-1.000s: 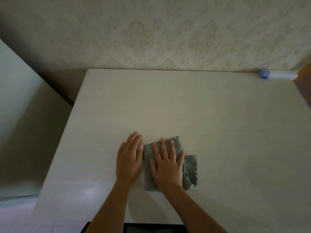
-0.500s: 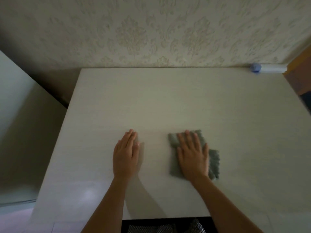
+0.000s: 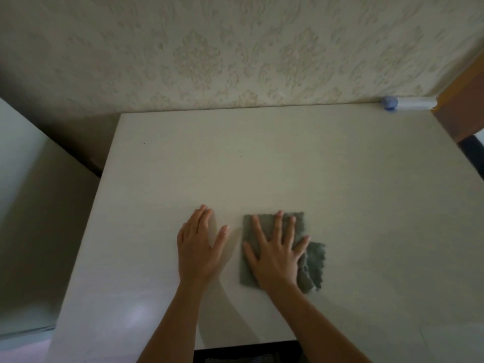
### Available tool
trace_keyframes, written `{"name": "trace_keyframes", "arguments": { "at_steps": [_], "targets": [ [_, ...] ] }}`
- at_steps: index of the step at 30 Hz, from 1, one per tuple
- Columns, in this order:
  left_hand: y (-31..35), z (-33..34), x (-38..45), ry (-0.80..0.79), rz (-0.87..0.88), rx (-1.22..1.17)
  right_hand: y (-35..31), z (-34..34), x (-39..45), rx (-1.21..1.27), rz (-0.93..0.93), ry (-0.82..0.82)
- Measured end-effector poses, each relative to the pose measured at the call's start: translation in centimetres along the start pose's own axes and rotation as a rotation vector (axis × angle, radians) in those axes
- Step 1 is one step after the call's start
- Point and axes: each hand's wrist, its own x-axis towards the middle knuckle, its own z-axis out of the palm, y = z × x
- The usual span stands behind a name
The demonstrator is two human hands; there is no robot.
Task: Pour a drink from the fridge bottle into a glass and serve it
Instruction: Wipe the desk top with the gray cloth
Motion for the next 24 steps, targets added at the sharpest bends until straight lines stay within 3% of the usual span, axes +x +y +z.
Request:
{"name": "trace_keyframes", "arguments": {
  "at_steps": [4,8,14,21,24],
  "targets": [
    [-0.1,-0.3,0.3,-0.025,0.009,-0.085,-4.2,0.9,-3.2,-0.014,-0.294,-0.016],
    [0.4,0.0,0.5,-0.056,-0.057,-0.151,-1.8,0.6,-3.5,-0.040,-0.451,-0.008],
    [4.3,1.3,-1.0,-0.176,-0.021,-0.091,9.0,-1.3,-1.9,-0.075,-0.250,0.027],
    [7.2,2.4,-2.8,-0.170,-0.064,-0.055,20.7,-4.7,0.9,-0.078,0.073,0.007],
    [8.6,2.3,-3.5,-0.107,-0.086,-0.015,22.5,-5.9,1.8,-0.079,0.097,-0.045]
  ]
}}
